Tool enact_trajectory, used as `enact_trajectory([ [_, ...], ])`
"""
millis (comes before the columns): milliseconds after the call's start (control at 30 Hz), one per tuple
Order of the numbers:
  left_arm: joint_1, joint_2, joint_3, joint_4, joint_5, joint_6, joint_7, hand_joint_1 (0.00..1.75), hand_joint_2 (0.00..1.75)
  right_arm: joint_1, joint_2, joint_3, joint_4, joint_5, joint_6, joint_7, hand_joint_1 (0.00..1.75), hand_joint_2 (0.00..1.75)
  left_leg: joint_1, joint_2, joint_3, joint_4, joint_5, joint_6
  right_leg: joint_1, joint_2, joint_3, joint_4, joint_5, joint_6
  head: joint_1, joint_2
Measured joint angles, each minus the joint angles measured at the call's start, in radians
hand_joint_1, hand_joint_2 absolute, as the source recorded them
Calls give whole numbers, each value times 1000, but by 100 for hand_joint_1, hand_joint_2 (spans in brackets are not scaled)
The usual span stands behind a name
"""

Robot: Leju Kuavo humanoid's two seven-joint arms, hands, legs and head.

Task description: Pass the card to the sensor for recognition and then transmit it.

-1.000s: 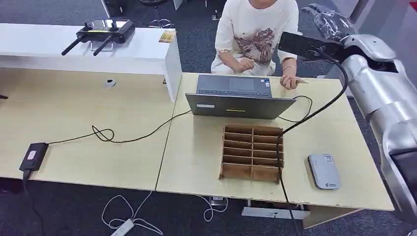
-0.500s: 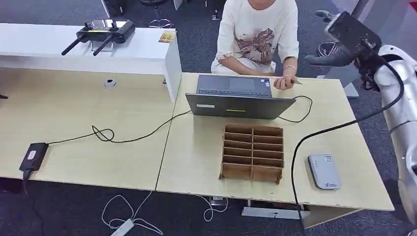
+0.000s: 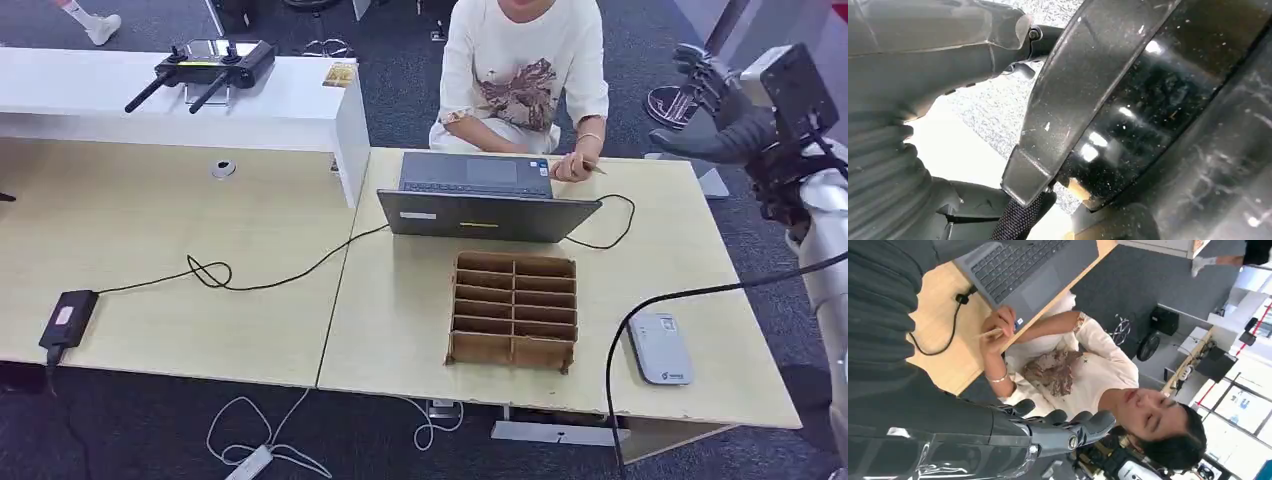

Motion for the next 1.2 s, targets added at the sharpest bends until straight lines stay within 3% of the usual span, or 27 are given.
enact_trajectory([
  [567,0,0,0,0,0,0,0,0,175,92,-73,-59,-21,-254,111,5,0,175,0,0,0,0,0,0,0,0,0,0,0,0,0,0],
  [1067,1,-2,0,0,7,12,1,0,175,218,-156,-114,-111,-330,109,-10,0,175,0,0,-1,0,-1,0,0,0,0,0,0,0,0,0],
  [1200,2,-2,0,0,15,16,1,0,175,280,-181,-139,-195,-374,65,21,0,175,0,-1,-1,0,-1,0,0,-1,0,0,0,0,0,0],
])
